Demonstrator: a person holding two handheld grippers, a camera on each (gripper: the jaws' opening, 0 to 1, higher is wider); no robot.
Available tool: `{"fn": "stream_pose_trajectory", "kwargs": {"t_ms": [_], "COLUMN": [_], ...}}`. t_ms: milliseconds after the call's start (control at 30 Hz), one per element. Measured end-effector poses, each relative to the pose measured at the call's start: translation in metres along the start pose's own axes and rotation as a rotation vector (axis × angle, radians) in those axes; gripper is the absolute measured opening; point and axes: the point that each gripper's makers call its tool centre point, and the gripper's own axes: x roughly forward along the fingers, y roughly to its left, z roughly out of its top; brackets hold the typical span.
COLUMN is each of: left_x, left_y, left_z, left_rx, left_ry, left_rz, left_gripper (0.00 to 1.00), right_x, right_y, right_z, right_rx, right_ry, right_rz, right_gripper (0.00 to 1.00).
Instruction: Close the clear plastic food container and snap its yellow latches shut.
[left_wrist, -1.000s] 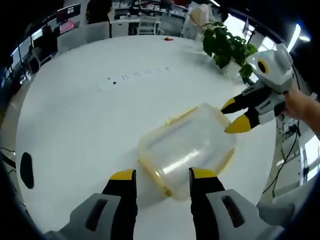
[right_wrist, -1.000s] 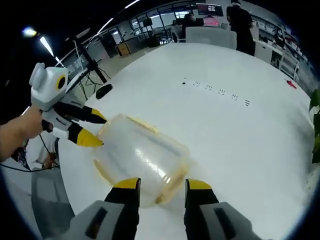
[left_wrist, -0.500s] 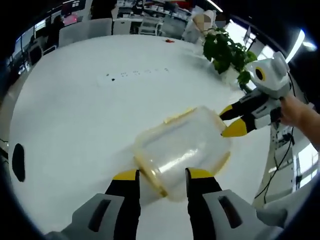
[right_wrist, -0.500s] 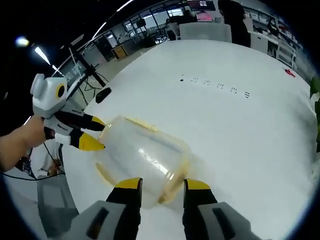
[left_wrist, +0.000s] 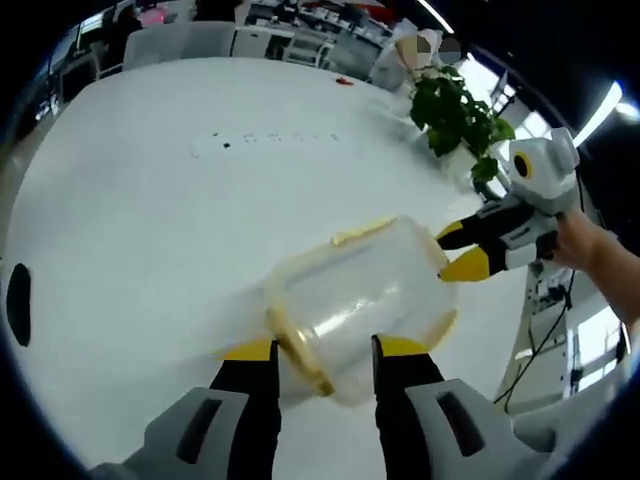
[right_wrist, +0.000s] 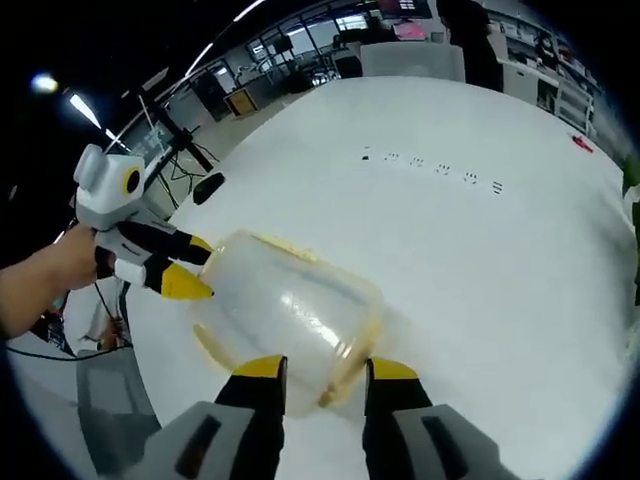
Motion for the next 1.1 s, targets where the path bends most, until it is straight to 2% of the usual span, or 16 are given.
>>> {"fn": "stream_pose_trajectory", "kwargs": {"t_ms": [233,267,300,333,367,400,433,567,1100], "left_x": [0.0,0.001,-0.004,-0.005,-0.005,-0.005,-0.003,0.001,-0.002], "left_y": [-0.002,-0.009,-0.003,-0.003,0.0,0.001,0.005,0.007,0.007], "left_z": [0.0,0.009,0.006,0.006,0.007,0.008,0.01,0.011,0.004], "left_rx": [-0.004,-0.013,-0.015,0.004,0.015,-0.013,-0.017,-0.015,-0.034], "left_ry": [-0.015,-0.058,-0.034,-0.032,-0.03,-0.028,-0.037,-0.032,-0.026], "left_rz": [0.005,-0.037,-0.001,-0.001,0.006,0.017,0.024,0.032,0.025], "left_gripper": [0.29,0.29,0.29,0.28,0.28,0.28,0.28,0.28,0.28], "right_x": [0.0,0.001,0.002,0.002,0.0,0.002,0.003,0.002,0.004], "right_y": [0.0,0.002,-0.001,-0.001,0.002,0.002,0.007,0.008,0.014], "right_z": [0.0,-0.002,0.0,0.0,-0.008,-0.008,-0.008,-0.007,-0.007], "right_rx": [-0.006,-0.003,0.015,0.007,-0.005,-0.011,0.023,0.045,0.048], "right_ry": [0.007,0.016,0.006,-0.002,0.035,0.04,0.035,0.016,0.032], "right_rz": [0.0,0.005,0.01,0.014,0.04,0.054,0.065,0.037,0.043], "right_gripper": [0.26,0.25,0.25,0.24,0.21,0.19,0.18,0.18,0.2]}}
